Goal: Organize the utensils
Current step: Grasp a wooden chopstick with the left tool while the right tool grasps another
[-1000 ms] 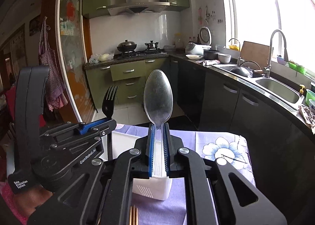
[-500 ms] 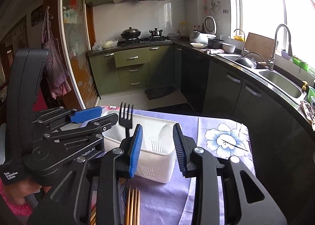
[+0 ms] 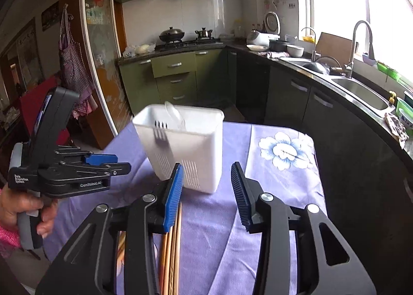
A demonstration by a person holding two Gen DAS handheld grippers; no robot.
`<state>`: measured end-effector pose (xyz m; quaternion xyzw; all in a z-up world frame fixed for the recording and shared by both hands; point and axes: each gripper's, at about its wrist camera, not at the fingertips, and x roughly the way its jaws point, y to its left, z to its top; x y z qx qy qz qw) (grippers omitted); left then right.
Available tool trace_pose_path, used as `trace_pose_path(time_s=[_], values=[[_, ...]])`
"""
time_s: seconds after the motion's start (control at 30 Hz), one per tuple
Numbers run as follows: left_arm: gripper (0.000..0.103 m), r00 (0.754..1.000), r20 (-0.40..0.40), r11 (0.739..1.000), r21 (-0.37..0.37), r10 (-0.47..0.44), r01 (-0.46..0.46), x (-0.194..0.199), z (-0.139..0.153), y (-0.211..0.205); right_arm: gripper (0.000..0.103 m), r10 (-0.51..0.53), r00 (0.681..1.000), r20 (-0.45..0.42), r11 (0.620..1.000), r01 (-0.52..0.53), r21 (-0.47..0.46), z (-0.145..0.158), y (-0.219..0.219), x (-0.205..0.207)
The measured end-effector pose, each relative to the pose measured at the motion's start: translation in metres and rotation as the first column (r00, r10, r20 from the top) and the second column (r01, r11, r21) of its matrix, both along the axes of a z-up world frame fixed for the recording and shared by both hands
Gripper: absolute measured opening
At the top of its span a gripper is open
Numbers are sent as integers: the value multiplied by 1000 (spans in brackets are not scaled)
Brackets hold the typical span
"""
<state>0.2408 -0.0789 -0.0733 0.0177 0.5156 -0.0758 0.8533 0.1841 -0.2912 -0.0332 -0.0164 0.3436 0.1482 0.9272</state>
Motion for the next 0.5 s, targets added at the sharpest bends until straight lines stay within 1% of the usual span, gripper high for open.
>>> trace_pose_path(time_s=[0.03, 0.07, 0.17, 0.27, 0.37, 0.5], values=[[23, 999, -38, 1000, 2, 0, 0, -2, -13, 1, 39, -5, 1000, -24, 1000, 5, -8, -12, -2, -2], [22, 998, -65, 1000, 11, 3, -2, -3, -25, 2, 39, -11, 999, -52, 1000, 10, -10, -24, -5, -1], [22, 994, -110, 999, 35, 22, -18, -5, -50, 5, 39, -14, 992, -128, 1000, 11, -24, -57, -8, 1], [22, 990, -137, 999, 46, 22, -16, -5, -61, 3, 39, -10, 984, -178, 1000, 5, -30, -81, -9, 6], [22, 988, -152, 998, 69, 16, -6, -6, -65, 0, 39, -6, 981, -196, 1000, 1, -26, -93, -9, 6], [22, 985, -170, 996, 91, 15, 0, -5, -69, -2, 39, 1, 980, -198, 1000, -5, -19, -95, -9, 8]])
